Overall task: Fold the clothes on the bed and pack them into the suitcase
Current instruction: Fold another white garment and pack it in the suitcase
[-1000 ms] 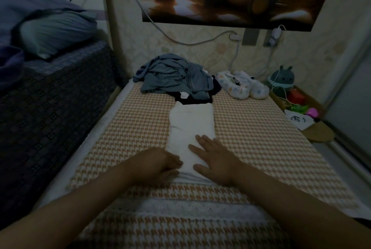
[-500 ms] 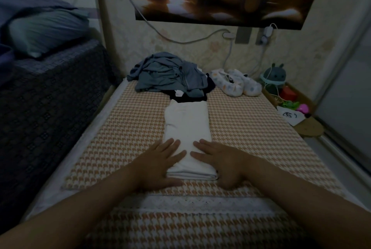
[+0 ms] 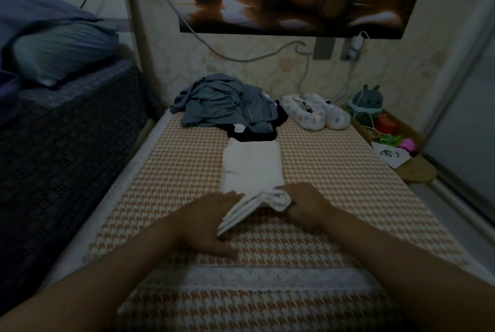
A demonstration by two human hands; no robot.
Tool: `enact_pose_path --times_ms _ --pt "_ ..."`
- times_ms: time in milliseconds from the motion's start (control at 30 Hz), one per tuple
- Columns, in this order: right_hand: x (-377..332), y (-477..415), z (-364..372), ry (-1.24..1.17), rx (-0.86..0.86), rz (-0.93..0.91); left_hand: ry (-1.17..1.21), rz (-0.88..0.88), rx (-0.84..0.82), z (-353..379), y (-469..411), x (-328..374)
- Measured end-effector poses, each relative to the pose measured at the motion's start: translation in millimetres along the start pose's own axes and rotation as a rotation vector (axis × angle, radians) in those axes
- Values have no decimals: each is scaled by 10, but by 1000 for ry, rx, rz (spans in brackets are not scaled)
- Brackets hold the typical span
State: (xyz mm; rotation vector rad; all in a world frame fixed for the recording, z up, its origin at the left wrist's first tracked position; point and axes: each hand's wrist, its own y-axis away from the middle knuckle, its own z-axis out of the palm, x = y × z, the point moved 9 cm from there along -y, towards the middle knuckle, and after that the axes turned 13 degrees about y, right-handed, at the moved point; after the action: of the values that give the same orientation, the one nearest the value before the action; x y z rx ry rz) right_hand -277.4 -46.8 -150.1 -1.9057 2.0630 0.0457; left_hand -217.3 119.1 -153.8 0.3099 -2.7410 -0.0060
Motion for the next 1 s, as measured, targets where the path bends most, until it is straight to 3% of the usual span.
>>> enact_pose_path --times_ms 67,133,233,433,500,567,633,733,800,867,933,967,1000 --pt "85 -1 -265 -80 146 71 183 22 249 -222 19 -9" --pt "222 7 -382 -203 214 197 428 -100 509 -396 46 -131" --pt "347 -56 -403 -290 266 364 624 -320 661 -448 -84 -327" --pt "537 -278 -272 -215 219 606 712 -597 834 -539 -324 -636" --pt "631 -345 -226 -200 196 651 345 -408 943 -788 -384 -349" --pt "703 -415 -178 -176 176 688 -55 -38 824 -789 -616 147" --pt "777 -479 -128 -168 153 726 -157 145 543 -464 -819 369" --pt "830 -484 -93 -171 168 779 -131 -22 261 -13 -928 52" --pt "789 -485 -147 -131 221 763 -117 -51 231 62 -947 -100" --pt "565 -539 -353 60 366 560 -95 -64 214 47 -980 -165" --pt "230 -563 -522 270 515 164 -82 -77 217 30 -1006 -196" --pt "119 -542 -472 313 474 -22 -61 -82 243 16 -1002 -215" --pt "95 -521 -335 316 323 -117 -30 -68 286 -27 -980 -209"
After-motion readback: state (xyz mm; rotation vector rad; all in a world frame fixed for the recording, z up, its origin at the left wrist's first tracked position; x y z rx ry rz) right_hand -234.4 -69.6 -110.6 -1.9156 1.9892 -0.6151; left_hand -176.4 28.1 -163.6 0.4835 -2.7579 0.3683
